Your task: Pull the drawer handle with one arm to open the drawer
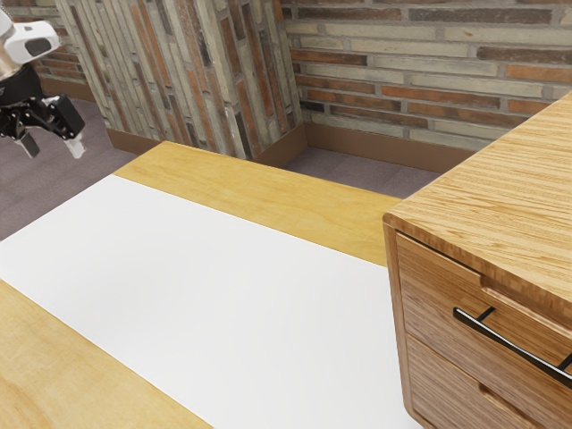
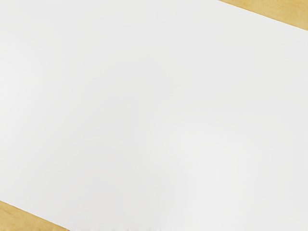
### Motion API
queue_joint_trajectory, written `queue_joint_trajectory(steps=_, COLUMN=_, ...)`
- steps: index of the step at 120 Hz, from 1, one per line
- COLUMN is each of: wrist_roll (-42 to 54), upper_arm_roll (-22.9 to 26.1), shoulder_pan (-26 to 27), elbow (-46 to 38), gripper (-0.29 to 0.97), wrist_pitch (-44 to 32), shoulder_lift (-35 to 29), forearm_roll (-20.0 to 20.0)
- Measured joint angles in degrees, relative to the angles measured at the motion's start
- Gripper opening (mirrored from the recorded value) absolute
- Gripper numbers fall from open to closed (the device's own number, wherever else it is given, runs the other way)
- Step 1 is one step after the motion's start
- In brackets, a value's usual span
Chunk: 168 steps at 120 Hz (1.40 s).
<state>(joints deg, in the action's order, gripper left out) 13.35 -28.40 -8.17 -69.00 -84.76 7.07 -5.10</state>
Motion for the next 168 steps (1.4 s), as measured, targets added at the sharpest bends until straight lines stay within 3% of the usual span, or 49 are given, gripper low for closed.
queue_joint_trajectory(steps=25, wrist_roll=1.40, upper_arm_roll=0.33, shoulder_pan=-2.06, elbow=2.39, gripper=0.66, wrist_pitch=0.73, shoulder_lift=-0.60, forearm_roll=-2.52)
queue_joint_trajectory(steps=39, wrist_roll=1.92, upper_arm_roll=3.76, shoulder_pan=7.28, elbow=11.21, gripper=0.66, wrist_pitch=2.26, shoulder_lift=-10.35, forearm_roll=3.10)
queue_joint_trajectory(steps=56, wrist_roll=1.75, upper_arm_roll=13.95, shoulder_pan=10.06, elbow=6.60, gripper=0.66, wrist_pitch=4.56, shoulder_lift=-10.24, forearm_roll=5.46)
queue_joint_trajectory(steps=69, wrist_roll=1.45, upper_arm_roll=16.10, shoulder_pan=13.73, elbow=5.56, gripper=0.65, wrist_pitch=8.28, shoulder_lift=-11.30, forearm_roll=6.26)
queue_joint_trajectory(steps=75, wrist_roll=1.29, upper_arm_roll=17.39, shoulder_pan=13.07, elbow=-0.24, gripper=0.65, wrist_pitch=9.47, shoulder_lift=-15.89, forearm_roll=6.57)
queue_joint_trajectory(steps=89, wrist_roll=-0.18, upper_arm_roll=23.82, shoulder_pan=13.86, elbow=-30.02, gripper=0.66, wrist_pitch=8.95, shoulder_lift=-36.79, forearm_roll=10.56)
queue_joint_trajectory(steps=99, wrist_roll=-1.64, upper_arm_roll=27.61, shoulder_pan=14.53, elbow=-36.16, gripper=0.66, wrist_pitch=11.80, shoulder_lift=-43.39, forearm_roll=11.18)
queue_joint_trajectory(steps=105, wrist_roll=-2.49, upper_arm_roll=27.50, shoulder_pan=19.25, elbow=-37.74, gripper=0.66, wrist_pitch=12.49, shoulder_lift=-46.80, forearm_roll=9.84)
queue_joint_trajectory(steps=114, wrist_roll=-3.62, upper_arm_roll=28.54, shoulder_pan=33.67, elbow=-41.58, gripper=0.66, wrist_pitch=11.56, shoulder_lift=-50.32, forearm_roll=8.55)
queue_joint_trajectory(steps=121, wrist_roll=-4.24, upper_arm_roll=32.12, shoulder_pan=40.34, elbow=-43.91, gripper=0.66, wrist_pitch=9.58, shoulder_lift=-50.50, forearm_roll=7.83)
queue_joint_trajectory(steps=129, wrist_roll=-3.69, upper_arm_roll=40.83, shoulder_pan=41.29, elbow=-45.29, gripper=0.66, wrist_pitch=5.17, shoulder_lift=-48.93, forearm_roll=6.33)
queue_joint_trajectory(steps=136, wrist_roll=-2.59, upper_arm_roll=44.63, shoulder_pan=42.98, elbow=-45.38, gripper=0.66, wrist_pitch=1.04, shoulder_lift=-46.84, forearm_roll=5.50)
queue_joint_trajectory(steps=151, wrist_roll=-0.75, upper_arm_roll=45.24, shoulder_pan=46.84, elbow=-45.68, gripper=0.66, wrist_pitch=-2.97, shoulder_lift=-44.00, forearm_roll=3.54)
queue_joint_trajectory(steps=168, wrist_roll=7.95, upper_arm_roll=42.01, shoulder_pan=47.58, elbow=-44.76, gripper=0.66, wrist_pitch=-8.82, shoulder_lift=-39.33, forearm_roll=7.49)
